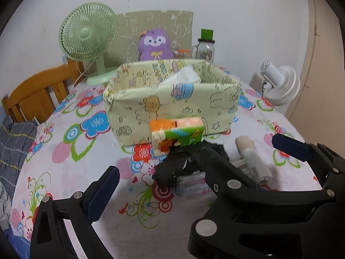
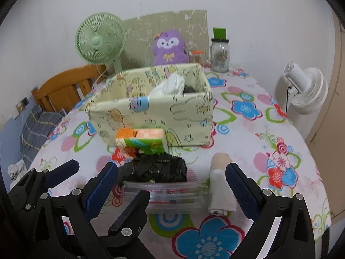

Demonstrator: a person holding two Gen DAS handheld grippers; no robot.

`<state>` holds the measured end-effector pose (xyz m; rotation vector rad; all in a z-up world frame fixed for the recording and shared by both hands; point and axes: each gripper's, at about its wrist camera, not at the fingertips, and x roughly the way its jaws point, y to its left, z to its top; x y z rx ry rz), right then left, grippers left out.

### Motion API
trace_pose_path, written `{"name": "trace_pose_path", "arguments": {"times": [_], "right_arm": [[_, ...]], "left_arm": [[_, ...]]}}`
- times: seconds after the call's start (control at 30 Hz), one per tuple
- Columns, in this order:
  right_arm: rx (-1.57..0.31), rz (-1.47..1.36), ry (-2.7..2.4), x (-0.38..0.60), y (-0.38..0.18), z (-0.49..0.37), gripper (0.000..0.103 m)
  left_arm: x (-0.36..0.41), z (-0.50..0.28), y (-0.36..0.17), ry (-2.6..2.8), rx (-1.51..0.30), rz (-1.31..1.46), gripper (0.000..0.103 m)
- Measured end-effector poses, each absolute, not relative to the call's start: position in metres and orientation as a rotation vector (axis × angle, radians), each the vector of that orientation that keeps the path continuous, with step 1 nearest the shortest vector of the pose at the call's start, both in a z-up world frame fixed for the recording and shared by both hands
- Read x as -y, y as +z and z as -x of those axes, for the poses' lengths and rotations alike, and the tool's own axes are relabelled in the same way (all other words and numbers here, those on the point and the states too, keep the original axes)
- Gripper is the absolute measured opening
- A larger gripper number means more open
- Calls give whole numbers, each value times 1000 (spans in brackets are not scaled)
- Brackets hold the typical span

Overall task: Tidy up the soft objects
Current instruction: 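Move both tools down onto the clear plastic pen pouch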

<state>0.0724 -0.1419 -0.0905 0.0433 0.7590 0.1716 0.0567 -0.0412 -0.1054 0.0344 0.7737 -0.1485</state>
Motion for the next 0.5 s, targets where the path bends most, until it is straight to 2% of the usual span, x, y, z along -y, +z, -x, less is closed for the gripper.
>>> {"name": "trace_pose_path", "arguments": {"times": [0.37, 0.5], "right_arm": [[-823, -37, 162, 139, -115, -81, 101], [-841, -38, 172, 138, -120, -83, 101]], "left_arm": [[31, -62, -127, -149, -829, -10, 103], [26, -58, -129, -133, -837, 8, 93]]}}
